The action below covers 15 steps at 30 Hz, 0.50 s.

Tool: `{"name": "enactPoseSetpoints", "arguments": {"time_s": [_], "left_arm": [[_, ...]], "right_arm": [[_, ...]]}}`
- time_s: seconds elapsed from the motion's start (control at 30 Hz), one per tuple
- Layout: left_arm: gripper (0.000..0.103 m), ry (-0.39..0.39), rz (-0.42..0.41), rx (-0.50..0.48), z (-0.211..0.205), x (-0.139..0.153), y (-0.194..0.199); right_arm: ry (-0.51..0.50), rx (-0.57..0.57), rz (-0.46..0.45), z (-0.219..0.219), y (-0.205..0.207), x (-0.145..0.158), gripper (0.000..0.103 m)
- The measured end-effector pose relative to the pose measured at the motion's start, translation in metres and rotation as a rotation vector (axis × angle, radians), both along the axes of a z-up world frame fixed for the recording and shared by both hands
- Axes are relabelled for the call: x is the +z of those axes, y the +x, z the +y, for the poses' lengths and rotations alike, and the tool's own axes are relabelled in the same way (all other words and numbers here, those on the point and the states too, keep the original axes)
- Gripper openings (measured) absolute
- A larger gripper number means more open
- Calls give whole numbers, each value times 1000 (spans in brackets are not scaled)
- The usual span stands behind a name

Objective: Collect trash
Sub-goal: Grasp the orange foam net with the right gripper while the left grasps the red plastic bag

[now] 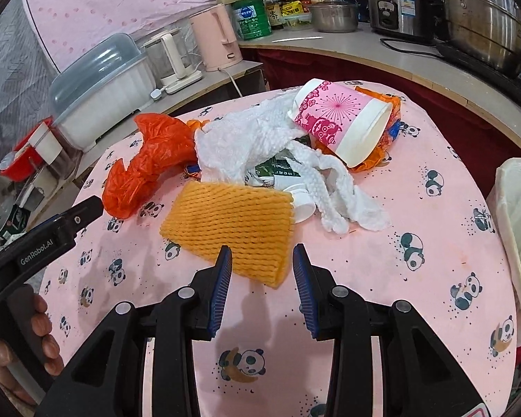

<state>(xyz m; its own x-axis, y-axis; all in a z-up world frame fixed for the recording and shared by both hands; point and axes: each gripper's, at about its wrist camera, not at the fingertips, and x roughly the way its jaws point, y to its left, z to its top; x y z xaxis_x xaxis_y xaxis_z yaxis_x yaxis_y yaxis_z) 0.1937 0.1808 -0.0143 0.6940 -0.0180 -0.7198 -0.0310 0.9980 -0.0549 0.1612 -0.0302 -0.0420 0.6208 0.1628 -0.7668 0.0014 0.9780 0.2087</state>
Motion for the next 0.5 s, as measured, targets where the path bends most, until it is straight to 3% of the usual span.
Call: {"name": "enactPoseSetpoints", "arguments": {"time_s": [0.4,0.5], "left_arm": [[89,10,52,-63,-1,-30,64],[84,9,69,-67,-1,-37,74]], "right_arm": [[10,-22,47,1,33,-25,36],[10,-21,53,2,37,-29,36]]}}
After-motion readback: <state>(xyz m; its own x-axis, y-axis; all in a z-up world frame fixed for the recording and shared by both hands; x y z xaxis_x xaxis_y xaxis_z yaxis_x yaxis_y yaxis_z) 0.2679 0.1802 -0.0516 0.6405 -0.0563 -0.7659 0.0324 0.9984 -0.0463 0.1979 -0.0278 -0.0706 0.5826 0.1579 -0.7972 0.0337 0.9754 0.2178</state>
